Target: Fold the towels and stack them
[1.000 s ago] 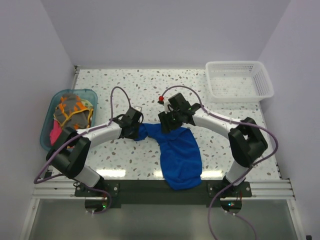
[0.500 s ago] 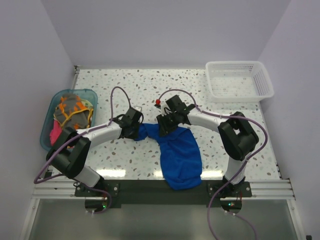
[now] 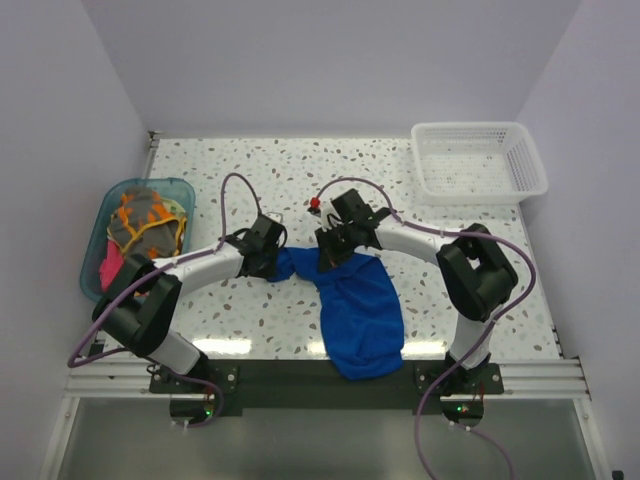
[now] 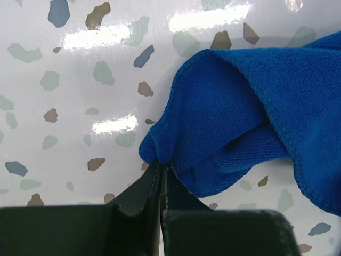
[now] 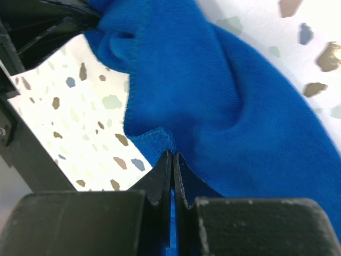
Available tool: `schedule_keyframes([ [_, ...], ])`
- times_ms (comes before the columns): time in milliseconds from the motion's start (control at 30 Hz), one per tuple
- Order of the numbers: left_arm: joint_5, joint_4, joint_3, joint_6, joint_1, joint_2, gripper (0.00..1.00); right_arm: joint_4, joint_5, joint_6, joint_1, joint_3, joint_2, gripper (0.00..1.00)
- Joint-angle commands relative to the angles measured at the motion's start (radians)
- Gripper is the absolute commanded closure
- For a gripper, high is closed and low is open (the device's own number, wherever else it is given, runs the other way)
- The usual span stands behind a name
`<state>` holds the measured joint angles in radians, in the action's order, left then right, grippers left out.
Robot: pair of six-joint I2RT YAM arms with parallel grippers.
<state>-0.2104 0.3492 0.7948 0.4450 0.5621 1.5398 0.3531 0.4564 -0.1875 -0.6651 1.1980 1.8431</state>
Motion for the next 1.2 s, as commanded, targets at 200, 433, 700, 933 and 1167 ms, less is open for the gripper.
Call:
schedule_keyframes([
  [200,-0.213,0.125,0.216,-0.080,-0.025,-0.024,1.00,0.075,-0.270,0.046,0.125,0.188,-0.185,1.00],
  [433,-0.280,0.103,0.434,-0.207,-0.060,-0.001,1.00,0.066,-0.341,0.025,0.232,0.339,-0.206,1.00],
  [700,-0.323,0.042,0.771,-0.405,-0.070,0.000,1.00,0.150,-0.410,0.094,0.268,0.659,-0.194,1.00],
  [933,-0.308,0.016,1.047,-0.560,-0.070,-0.012,1.00,0.189,-0.433,0.123,0.283,0.902,-0.199,1.00],
  [1167,-0.244,-0.009,1.164,-0.620,-0.068,-0.127,1.00,0.138,-0.398,0.126,0.283,0.948,-0.292,1.00],
])
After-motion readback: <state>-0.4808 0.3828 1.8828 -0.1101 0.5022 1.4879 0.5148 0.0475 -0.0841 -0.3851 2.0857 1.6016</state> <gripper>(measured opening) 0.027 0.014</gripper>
